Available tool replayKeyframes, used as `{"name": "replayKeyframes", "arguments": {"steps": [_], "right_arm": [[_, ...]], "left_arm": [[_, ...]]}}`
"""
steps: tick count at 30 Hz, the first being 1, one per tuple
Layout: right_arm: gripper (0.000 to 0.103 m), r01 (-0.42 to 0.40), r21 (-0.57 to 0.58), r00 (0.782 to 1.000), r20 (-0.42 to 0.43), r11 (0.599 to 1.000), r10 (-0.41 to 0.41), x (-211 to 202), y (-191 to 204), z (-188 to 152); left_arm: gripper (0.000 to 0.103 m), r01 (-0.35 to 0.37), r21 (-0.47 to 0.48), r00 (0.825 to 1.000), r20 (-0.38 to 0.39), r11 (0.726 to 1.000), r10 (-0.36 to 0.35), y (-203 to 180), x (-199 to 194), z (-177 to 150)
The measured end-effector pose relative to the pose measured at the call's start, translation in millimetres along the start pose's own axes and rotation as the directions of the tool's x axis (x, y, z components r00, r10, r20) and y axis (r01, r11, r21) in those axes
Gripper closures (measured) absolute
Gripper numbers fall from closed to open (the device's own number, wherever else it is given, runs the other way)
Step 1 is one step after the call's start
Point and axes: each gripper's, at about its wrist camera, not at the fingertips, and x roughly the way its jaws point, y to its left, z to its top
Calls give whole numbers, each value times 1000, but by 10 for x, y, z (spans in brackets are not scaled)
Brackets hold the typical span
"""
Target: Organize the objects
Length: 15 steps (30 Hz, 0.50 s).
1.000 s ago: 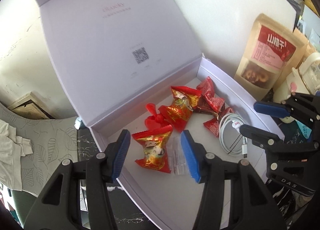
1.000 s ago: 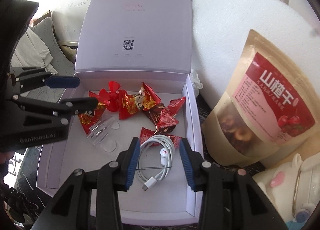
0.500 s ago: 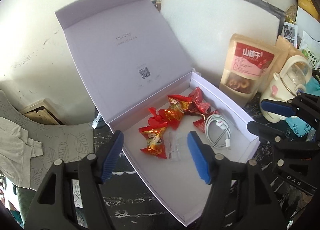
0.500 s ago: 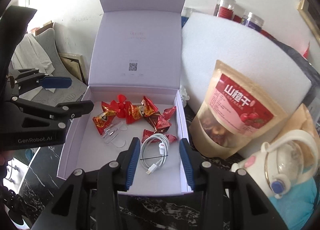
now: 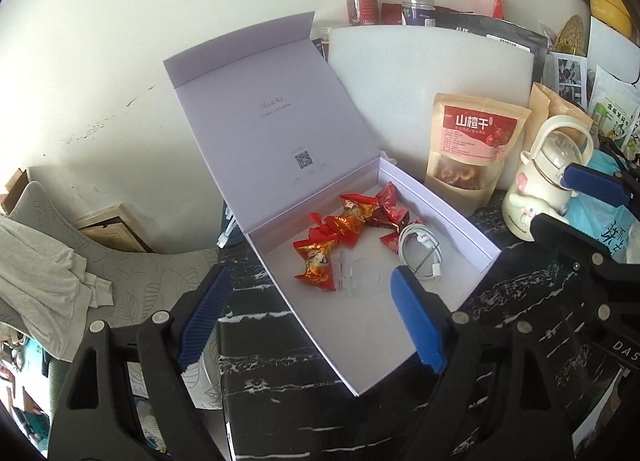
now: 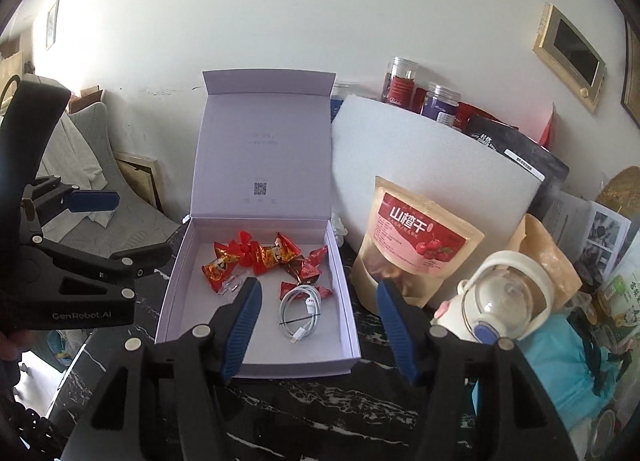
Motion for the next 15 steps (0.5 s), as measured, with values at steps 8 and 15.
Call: {"name": "replayKeyframes", "arguments": {"steps": [8,15], "right_arm": [[37,34,25,999,9,999,-34,-347,88,-140],[33,44,44,999,8,998,-44,-613,212,-382]], "left_arm": [[9,-13,18,999,49,1000,12,-73,-440,-229],[6,-35,14,996,83,999,33,-86,-769,-504]]}}
